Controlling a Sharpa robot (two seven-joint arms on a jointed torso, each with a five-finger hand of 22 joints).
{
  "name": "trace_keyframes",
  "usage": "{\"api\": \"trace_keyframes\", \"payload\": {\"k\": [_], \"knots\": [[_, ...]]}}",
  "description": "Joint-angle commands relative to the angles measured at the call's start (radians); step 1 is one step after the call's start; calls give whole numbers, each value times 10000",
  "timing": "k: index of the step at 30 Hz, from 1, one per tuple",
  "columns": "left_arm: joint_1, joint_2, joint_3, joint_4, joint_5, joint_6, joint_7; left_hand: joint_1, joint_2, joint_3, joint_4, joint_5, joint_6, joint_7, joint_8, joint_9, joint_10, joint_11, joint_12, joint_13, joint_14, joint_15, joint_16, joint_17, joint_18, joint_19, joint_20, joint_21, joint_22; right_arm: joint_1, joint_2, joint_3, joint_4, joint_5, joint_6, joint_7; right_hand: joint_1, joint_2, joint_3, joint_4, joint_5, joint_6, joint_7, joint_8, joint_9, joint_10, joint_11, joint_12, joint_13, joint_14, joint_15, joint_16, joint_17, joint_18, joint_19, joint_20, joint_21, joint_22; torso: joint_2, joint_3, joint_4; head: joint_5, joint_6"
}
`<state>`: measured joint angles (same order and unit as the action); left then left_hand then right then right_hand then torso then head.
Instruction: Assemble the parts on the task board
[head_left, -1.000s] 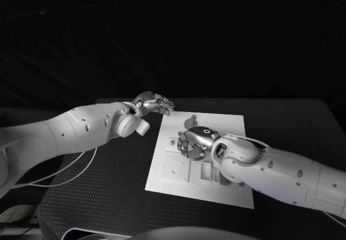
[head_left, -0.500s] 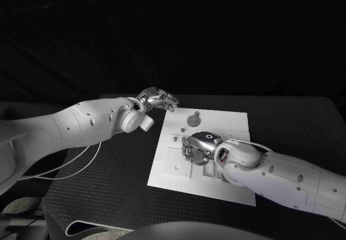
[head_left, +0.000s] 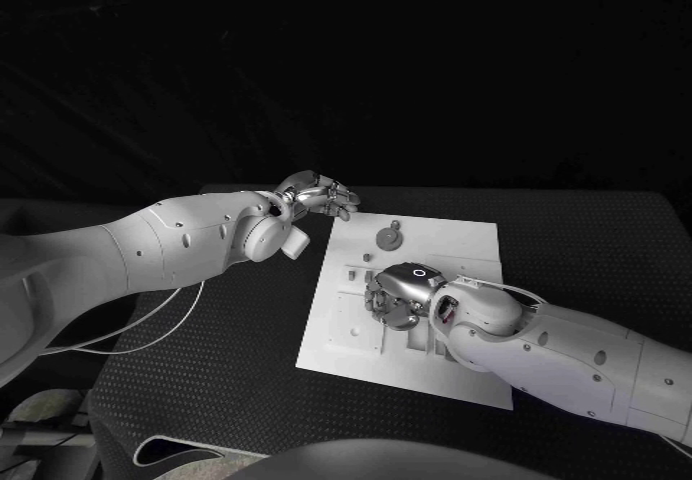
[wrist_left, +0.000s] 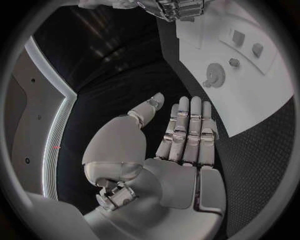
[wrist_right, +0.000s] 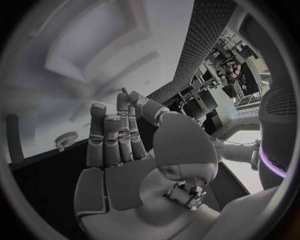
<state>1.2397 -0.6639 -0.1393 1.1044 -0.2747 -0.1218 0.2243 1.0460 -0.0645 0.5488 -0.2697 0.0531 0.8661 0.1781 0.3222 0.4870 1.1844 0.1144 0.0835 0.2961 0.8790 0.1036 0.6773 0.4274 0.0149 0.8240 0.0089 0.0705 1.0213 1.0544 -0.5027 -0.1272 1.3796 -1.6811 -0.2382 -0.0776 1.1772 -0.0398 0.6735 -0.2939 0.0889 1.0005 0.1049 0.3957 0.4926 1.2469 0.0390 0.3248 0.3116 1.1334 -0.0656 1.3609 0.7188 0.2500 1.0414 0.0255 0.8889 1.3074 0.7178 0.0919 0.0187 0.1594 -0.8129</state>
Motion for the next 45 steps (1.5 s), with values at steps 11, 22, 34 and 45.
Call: {"api": "trace_keyframes", "payload": {"k": [11,22,34,45], "knots": [[9,17,10,-8,62,27,65,-98,12,-20,1,-11,-40,-28,4,-13,-31,5,-51,-11,78,3,-47,22,-149,33,37,-35,-24,-98,26,-8,73,-115,80,92,38,49,51,-6,65,49,49,27,335,-42,-15,-49,26,-40,-60,-52,22,118,-19,-43,-49,49,-2,-1,-4,12,-59],[9,37,10,-17,63,55,53,-99,12,-19,5,-11,-43,-27,4,-14,-33,7,-53,-12,80,4,-62,37,-149,32,37,-35,-34,-103,87,-8,-150,-216,234,41,40,51,50,-7,65,43,49,25,350,-44,-14,-56,37,-42,-59,-56,26,118,-21,-42,-54,52,1,0,-3,4,-52],[9,48,10,-21,63,82,41,-98,11,-19,7,-12,-45,-26,4,-15,-36,8,-54,-12,82,5,-78,53,-149,31,38,-35,-45,-111,137,-12,-415,-348,638,-4,42,54,48,-7,65,36,51,21,367,-49,-12,-65,49,-44,-58,-58,33,118,-24,-41,-60,57,-1,3,-10,-14,-85],[9,37,10,-10,63,76,31,-99,11,-19,10,-12,-47,-25,4,-15,-38,9,-55,-13,83,5,-89,65,-149,30,39,-34,-53,-118,219,-48,-635,28,516,93,-123,-44,-20,9,62,-466,269,-305,316,-598,200,-438,-34,-135,149,-100,68,118,-95,13,-124,89,1,0,-12,-37,-96]]}}
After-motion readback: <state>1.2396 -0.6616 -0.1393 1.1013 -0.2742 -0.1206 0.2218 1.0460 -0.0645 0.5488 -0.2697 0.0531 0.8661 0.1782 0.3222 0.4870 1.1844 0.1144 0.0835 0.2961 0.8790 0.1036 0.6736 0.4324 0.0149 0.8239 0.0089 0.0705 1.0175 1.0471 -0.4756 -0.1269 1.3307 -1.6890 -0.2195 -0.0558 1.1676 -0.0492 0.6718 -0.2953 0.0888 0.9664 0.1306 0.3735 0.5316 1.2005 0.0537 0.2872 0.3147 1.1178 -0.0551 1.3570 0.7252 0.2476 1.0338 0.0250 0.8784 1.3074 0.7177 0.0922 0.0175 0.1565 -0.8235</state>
